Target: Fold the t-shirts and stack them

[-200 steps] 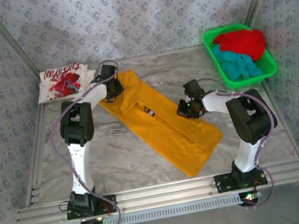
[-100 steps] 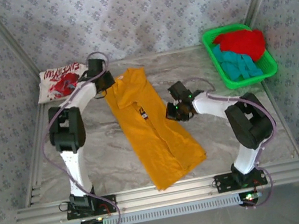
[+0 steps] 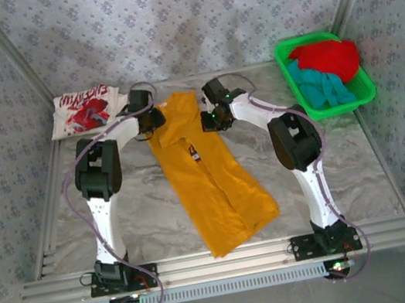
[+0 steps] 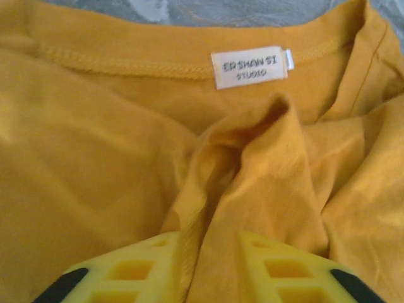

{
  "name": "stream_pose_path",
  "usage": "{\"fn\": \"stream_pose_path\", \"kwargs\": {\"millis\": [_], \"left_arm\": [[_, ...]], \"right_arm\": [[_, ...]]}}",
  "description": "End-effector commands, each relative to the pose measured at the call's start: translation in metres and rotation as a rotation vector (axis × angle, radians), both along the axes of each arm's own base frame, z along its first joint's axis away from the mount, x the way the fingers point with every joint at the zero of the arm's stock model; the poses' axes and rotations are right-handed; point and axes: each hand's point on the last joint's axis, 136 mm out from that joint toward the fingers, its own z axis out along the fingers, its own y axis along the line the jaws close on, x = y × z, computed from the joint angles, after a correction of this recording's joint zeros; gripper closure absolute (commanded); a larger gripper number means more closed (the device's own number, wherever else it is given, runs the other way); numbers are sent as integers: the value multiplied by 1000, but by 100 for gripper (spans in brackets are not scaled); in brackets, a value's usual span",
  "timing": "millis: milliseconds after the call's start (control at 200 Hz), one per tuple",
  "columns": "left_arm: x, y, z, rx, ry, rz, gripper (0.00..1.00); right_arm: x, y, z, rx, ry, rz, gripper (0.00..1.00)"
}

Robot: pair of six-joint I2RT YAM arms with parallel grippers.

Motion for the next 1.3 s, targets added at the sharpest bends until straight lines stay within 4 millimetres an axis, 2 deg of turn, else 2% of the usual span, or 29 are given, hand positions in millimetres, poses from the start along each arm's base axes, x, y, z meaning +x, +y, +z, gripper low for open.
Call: {"fn": "stream_pose_path", "kwargs": {"millis": [0,140,200,215,280,445,635,1084,1184,1299], "left_arm": [[19,-19,23,-1,-45,-88,67],[32,-27,27,-19,-56,-99,68],[34,-26,20,-11,-44,-92,69],[39,-26,28,-12,-61,-87,68],[43,-25,23,3,-48,-85,69],[46,-15,20,86,-32,-58,64],[37,-5,27,222,-18,14,63],[36,7,23,259,20,97,53],[39,7,18,259,29,96,53],[45,3,10,257,30,79,59]], "right_arm": [[-13,7,-17,21,64,27,100],[-21,1,-42,38,122,-12,100],[-23,-2,-47,36,136,-26,100],[-24,-3,-49,36,140,-29,100],[-25,-5,-53,50,152,-41,100],[-24,-8,-56,68,160,-57,100],[-22,-10,-60,78,170,-68,100],[-23,-12,-63,86,183,-80,100],[-23,-12,-64,86,183,-81,100],[-24,-13,-64,85,186,-81,100]]}}
